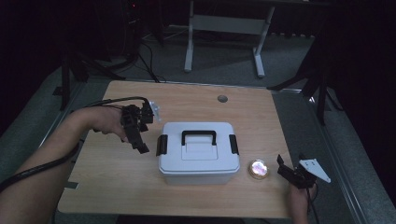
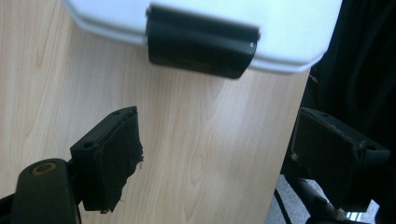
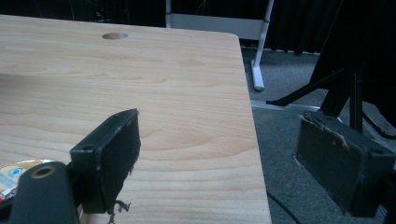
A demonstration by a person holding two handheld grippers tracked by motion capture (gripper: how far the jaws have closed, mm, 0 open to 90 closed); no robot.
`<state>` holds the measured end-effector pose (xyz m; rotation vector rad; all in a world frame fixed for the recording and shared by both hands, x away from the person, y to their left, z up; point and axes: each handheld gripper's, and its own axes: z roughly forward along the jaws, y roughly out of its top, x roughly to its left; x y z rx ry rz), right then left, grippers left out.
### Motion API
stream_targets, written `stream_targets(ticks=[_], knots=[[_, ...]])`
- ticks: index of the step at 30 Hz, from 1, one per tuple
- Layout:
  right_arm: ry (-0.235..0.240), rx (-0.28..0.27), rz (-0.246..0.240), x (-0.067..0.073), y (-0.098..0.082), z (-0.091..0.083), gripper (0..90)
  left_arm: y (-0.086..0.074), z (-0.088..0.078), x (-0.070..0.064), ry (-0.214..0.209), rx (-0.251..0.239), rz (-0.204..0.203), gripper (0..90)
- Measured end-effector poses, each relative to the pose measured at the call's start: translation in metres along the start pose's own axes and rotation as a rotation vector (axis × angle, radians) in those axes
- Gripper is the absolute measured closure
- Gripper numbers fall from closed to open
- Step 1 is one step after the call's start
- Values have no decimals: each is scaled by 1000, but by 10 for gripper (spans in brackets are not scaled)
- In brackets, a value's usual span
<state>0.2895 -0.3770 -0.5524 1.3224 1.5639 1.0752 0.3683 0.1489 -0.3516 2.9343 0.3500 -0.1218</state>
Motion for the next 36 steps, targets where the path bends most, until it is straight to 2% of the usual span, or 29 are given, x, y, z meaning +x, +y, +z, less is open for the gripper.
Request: stream_targets(ticks=[2, 4, 16, 23, 25, 29, 30, 36], knots=[[0, 0, -3, 0, 0, 0, 136, 0, 0, 0, 0, 0, 0, 148], [1, 0, -5, 0, 0, 0, 136, 11, 4, 2, -10, -3, 17, 148], [4, -3, 2, 0, 0, 0, 136, 40, 15, 4, -24, 25, 57, 148], [6, -5, 6, -1, 0, 0, 136, 58, 21, 3, -12, 23, 95, 158], [8, -5, 7, -1, 0, 0, 136, 63, 22, 1, -23, 18, 108, 182], [10, -7, 8, -1, 0, 0, 136, 72, 24, 1, -12, 13, 122, 200], [10, -7, 8, -1, 0, 0, 137, 74, 24, 1, -21, 12, 126, 212], [13, -8, 12, -2, 0, -1, 137, 87, 32, 2, -24, 37, 148, 285]])
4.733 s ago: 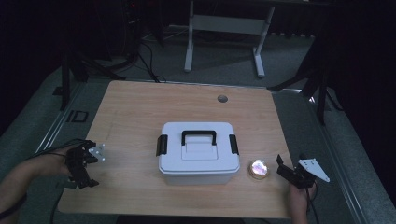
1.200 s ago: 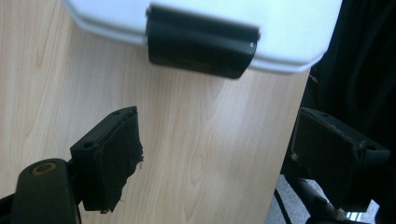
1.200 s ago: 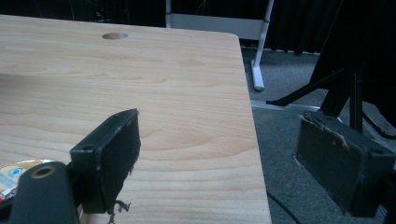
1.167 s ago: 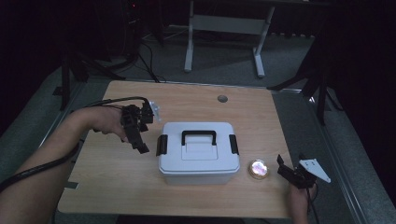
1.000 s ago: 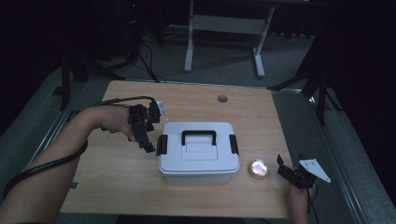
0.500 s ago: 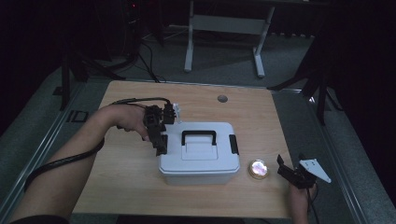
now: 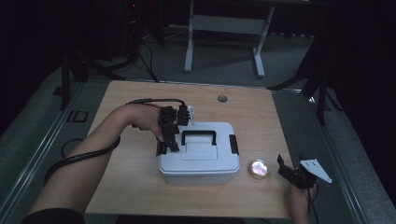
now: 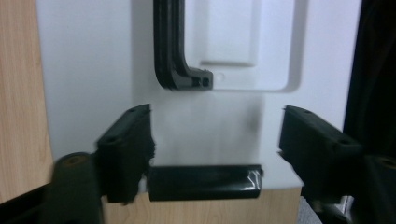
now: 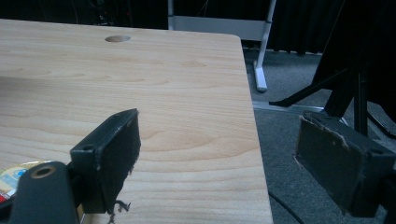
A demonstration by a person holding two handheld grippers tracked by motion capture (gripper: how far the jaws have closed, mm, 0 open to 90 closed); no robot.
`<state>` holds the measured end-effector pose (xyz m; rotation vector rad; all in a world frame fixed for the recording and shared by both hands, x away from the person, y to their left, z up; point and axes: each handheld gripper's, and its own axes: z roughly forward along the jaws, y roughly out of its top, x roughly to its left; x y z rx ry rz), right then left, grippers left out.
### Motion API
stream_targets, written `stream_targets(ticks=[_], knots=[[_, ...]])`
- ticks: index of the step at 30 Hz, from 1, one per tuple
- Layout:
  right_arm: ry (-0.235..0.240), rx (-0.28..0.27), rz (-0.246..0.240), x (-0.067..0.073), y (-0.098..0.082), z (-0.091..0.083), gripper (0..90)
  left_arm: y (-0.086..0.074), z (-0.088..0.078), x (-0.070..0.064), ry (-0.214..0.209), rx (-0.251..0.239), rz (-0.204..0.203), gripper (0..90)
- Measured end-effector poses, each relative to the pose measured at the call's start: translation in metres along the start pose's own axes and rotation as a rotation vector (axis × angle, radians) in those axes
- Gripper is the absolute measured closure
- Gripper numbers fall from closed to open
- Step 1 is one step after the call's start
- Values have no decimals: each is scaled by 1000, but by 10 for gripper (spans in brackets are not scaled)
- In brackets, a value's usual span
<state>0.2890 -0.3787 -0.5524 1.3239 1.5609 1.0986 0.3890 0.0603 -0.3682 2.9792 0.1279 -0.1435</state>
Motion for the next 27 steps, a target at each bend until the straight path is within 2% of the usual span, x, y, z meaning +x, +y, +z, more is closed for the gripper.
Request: stream_targets(ticks=[3, 9, 15, 22, 24, 26, 27], knots=[[1, 1, 1, 0, 0, 0, 137, 5, 2, 2, -13, 14, 3, 321], [3, -1, 4, -1, 0, 0, 137, 12, 3, 5, -6, 45, 7, 410], [4, -1, 6, -1, 0, 0, 137, 19, 5, 7, 11, 52, 7, 546], [4, 0, 8, -1, 0, 0, 137, 24, 5, 7, -1, 82, 3, 714], [5, -1, 7, -1, 0, 0, 137, 28, 6, 6, 1, 103, 6, 729], [5, -1, 6, -1, 0, 0, 137, 30, 6, 6, 4, 103, 9, 730], [5, -1, 6, -1, 0, 0, 137, 32, 7, 6, 2, 105, -1, 730]])
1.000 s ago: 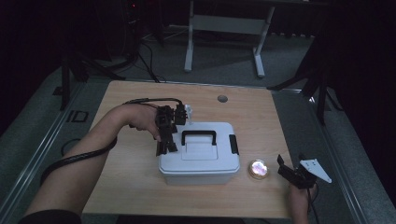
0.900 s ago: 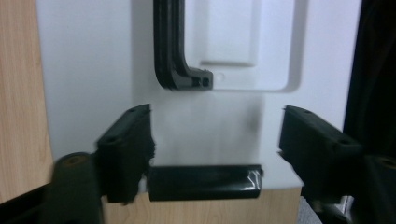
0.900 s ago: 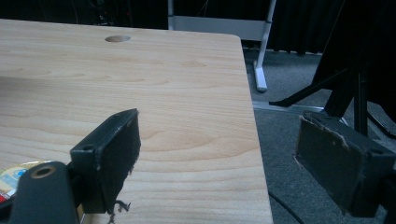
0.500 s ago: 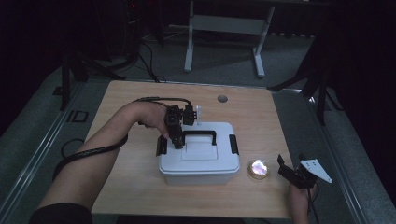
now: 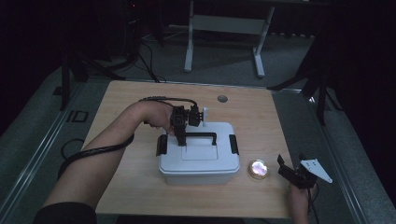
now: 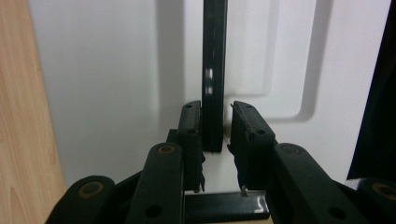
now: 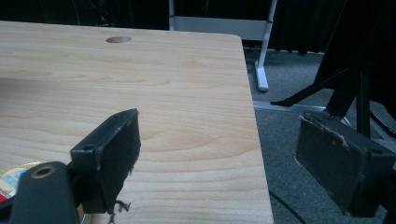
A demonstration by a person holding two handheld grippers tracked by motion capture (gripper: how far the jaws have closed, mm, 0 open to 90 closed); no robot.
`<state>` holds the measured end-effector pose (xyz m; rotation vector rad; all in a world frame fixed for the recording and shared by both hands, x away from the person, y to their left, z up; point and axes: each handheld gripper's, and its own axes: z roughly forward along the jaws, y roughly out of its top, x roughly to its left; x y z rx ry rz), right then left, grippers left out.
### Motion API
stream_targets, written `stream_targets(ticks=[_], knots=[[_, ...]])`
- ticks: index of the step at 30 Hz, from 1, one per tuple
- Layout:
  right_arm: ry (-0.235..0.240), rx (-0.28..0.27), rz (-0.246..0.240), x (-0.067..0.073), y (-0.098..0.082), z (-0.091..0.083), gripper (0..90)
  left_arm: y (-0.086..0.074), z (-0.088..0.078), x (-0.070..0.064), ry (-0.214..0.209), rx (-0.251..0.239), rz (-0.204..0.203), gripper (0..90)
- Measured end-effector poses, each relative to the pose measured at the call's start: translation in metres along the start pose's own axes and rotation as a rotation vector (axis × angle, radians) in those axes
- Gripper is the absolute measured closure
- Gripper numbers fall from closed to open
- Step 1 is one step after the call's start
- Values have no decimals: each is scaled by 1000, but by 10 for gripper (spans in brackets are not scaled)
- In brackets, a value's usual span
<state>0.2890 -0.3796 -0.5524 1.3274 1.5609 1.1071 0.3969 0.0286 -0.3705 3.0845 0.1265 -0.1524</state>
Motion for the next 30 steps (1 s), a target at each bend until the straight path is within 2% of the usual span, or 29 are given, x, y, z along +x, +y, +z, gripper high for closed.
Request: stream_targets(ticks=[2, 4, 6, 12, 18, 30], knots=[[1, -1, 1, 0, 0, 0, 137, 1, 0, 0, -1, 0, 8, 734], [1, 0, 1, 0, 0, 0, 137, 2, 0, 0, 4, 4, 7, 774], [1, 0, 0, 0, 0, 0, 137, 3, 1, 1, -12, 7, 10, 823], [2, 1, 0, 0, 0, 0, 137, 0, 1, 2, -21, -13, -7, 832], [-1, 2, -1, 0, 0, 0, 137, 2, 1, 0, -8, -13, -12, 835], [-2, 2, 0, 0, 0, 0, 137, 2, -1, 0, -10, -13, -12, 836]])
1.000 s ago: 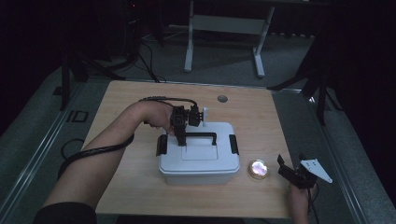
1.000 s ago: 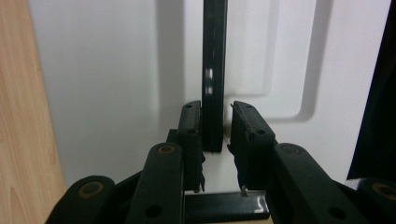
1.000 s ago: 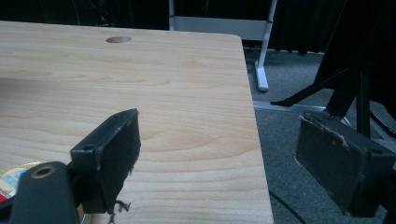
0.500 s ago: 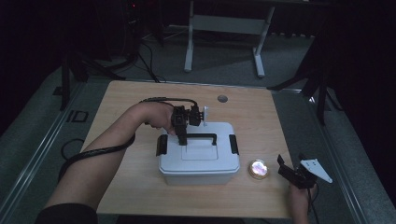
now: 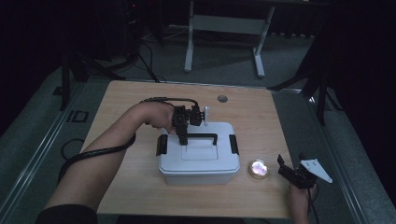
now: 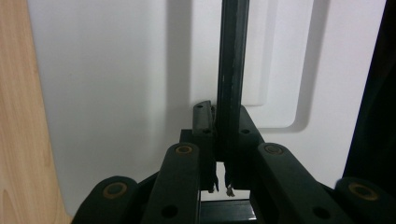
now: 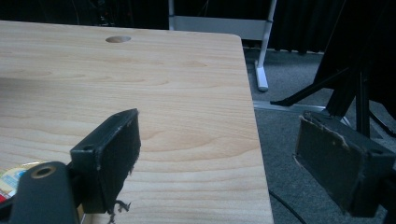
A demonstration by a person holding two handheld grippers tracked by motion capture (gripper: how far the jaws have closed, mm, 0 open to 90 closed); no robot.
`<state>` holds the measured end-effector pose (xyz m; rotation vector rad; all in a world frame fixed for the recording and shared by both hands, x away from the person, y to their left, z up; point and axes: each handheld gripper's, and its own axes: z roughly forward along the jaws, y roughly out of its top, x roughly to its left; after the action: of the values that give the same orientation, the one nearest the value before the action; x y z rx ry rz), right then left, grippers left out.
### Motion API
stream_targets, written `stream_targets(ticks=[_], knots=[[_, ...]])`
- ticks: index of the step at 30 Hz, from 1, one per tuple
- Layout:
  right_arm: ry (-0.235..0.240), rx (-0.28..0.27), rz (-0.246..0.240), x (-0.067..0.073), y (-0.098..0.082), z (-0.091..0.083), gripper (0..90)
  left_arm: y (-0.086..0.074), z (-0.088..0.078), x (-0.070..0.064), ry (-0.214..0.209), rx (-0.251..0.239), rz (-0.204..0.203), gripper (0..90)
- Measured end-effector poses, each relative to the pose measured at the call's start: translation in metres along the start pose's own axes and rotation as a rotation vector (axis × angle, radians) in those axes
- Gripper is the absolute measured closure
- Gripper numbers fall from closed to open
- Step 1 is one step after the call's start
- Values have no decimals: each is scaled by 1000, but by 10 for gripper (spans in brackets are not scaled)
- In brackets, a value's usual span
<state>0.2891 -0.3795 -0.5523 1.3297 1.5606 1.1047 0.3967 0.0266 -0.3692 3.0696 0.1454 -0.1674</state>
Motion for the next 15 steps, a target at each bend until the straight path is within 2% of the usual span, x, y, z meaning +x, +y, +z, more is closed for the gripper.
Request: stream_targets(ticks=[7, 14, 15], knots=[[0, 0, 0, 0, 0, 0, 137, 1, -2, -1, 0, 6, 4, 835], [0, 0, 0, 0, 0, 0, 137, 2, -16, -3, 7, -33, 9, 835], [0, 0, 1, 0, 0, 0, 137, 1, -22, -4, 23, -41, 8, 836]])
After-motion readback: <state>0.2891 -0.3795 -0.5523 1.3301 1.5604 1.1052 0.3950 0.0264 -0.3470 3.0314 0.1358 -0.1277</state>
